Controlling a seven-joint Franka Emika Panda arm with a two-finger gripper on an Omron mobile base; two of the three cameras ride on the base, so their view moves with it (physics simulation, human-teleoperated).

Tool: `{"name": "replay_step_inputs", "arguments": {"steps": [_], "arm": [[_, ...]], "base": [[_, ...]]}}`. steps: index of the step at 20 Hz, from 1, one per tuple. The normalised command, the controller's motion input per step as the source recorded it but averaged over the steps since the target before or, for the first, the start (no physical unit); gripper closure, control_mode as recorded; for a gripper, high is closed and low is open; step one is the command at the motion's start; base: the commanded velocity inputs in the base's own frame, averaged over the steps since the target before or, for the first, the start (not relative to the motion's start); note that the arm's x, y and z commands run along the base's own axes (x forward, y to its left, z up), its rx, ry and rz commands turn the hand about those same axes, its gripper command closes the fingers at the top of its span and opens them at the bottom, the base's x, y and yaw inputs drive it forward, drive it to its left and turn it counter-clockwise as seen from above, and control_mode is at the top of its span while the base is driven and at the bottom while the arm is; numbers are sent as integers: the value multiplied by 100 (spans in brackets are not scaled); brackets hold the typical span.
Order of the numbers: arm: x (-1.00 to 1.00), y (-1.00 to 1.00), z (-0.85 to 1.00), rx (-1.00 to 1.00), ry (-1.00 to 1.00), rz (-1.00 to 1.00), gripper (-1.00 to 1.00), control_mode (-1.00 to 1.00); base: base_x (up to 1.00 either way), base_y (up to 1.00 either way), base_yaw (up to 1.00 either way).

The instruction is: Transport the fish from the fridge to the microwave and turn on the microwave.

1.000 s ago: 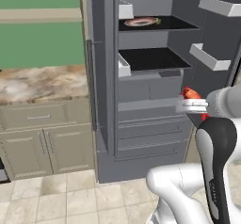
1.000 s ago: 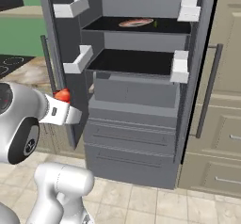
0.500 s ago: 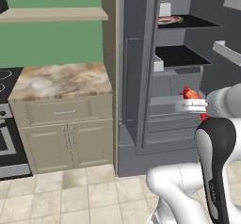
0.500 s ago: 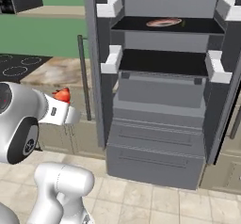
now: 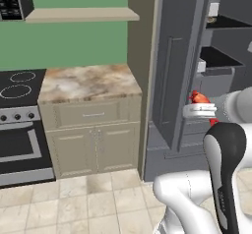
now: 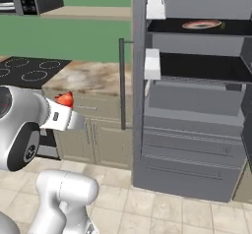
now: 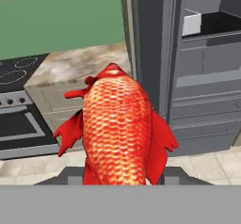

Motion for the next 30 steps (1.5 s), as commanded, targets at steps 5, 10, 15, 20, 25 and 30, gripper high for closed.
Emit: {"name": "replay_step_inputs", "arguments": {"steps": [5, 10, 15, 20, 25, 30], "arm": [[0, 0, 0, 0, 0, 0, 100, 100], [0, 0, 0, 0, 0, 0, 100, 100], [0, 0, 0, 0, 0, 0, 100, 100], [0, 0, 0, 0, 0, 0, 100, 100], [0, 0, 0, 0, 0, 0, 100, 100], [0, 0, 0, 0, 0, 0, 100, 100]], "base": [[0, 63, 0], [0, 60, 6], [6, 58, 8], [15, 54, 8], [31, 51, 6], [35, 47, 3]]}}
